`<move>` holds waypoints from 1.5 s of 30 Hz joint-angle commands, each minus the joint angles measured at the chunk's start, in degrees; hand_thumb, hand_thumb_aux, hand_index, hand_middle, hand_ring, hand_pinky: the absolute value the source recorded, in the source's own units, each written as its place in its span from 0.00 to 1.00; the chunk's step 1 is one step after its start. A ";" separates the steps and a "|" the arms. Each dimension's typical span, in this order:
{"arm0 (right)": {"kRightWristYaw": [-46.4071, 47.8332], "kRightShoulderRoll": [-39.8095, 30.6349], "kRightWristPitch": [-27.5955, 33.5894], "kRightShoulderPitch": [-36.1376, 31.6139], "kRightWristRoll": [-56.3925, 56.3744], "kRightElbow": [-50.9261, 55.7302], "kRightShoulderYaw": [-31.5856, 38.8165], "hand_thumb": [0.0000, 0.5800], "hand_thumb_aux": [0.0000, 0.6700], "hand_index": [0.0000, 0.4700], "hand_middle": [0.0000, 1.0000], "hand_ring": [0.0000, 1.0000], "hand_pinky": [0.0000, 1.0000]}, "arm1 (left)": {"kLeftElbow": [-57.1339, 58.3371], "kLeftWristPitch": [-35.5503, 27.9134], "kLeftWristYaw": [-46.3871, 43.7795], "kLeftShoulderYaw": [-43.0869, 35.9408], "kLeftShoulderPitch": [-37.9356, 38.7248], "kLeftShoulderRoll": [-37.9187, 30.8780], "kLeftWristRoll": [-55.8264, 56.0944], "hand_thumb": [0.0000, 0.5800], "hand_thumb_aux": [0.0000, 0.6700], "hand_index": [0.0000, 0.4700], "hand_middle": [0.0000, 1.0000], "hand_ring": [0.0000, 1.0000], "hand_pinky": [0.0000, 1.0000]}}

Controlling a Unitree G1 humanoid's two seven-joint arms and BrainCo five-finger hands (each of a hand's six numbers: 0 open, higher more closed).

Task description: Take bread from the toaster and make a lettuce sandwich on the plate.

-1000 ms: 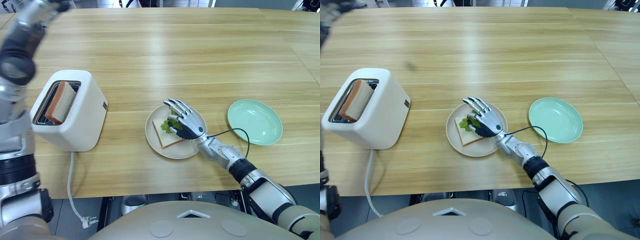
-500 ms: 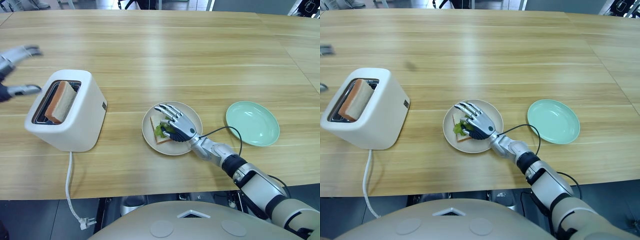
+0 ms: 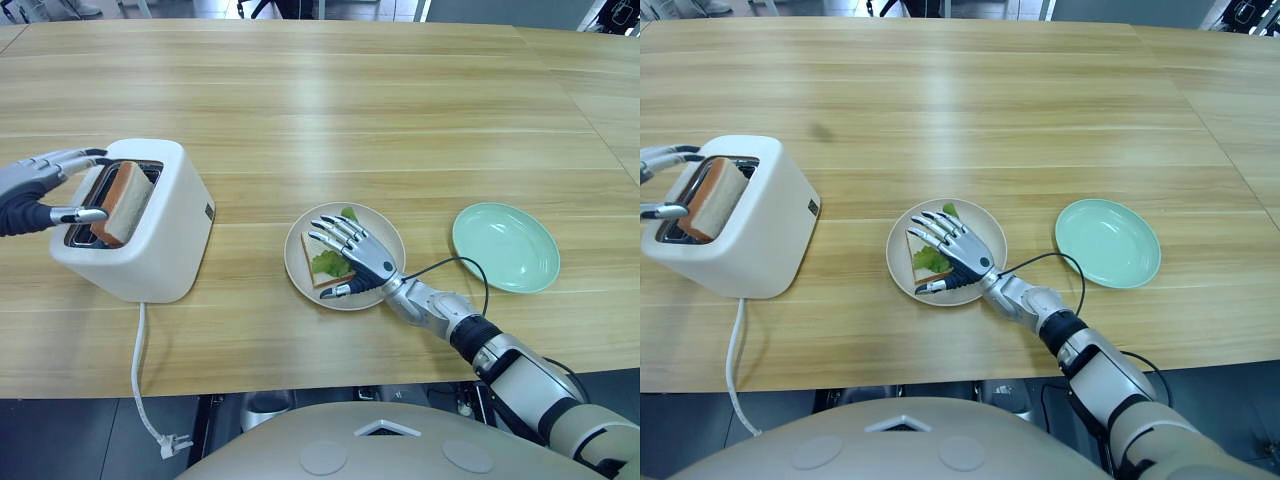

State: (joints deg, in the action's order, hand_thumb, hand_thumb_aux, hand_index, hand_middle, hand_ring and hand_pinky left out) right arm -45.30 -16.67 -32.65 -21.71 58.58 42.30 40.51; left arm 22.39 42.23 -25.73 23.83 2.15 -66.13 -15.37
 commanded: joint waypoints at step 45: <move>8.29 -0.99 -6.70 4.68 -9.39 -8.98 -5.96 0.00 0.00 0.00 0.00 0.00 0.00 | 9.14 4.51 8.23 -9.39 0.48 1.20 1.26 0.00 0.00 0.00 0.00 0.00 0.00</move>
State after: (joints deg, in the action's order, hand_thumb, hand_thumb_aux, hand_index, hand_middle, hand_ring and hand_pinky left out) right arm -37.67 -17.34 -39.21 -17.23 49.47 33.54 35.31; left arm 32.96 46.11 -16.19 14.90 1.77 -65.21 -15.06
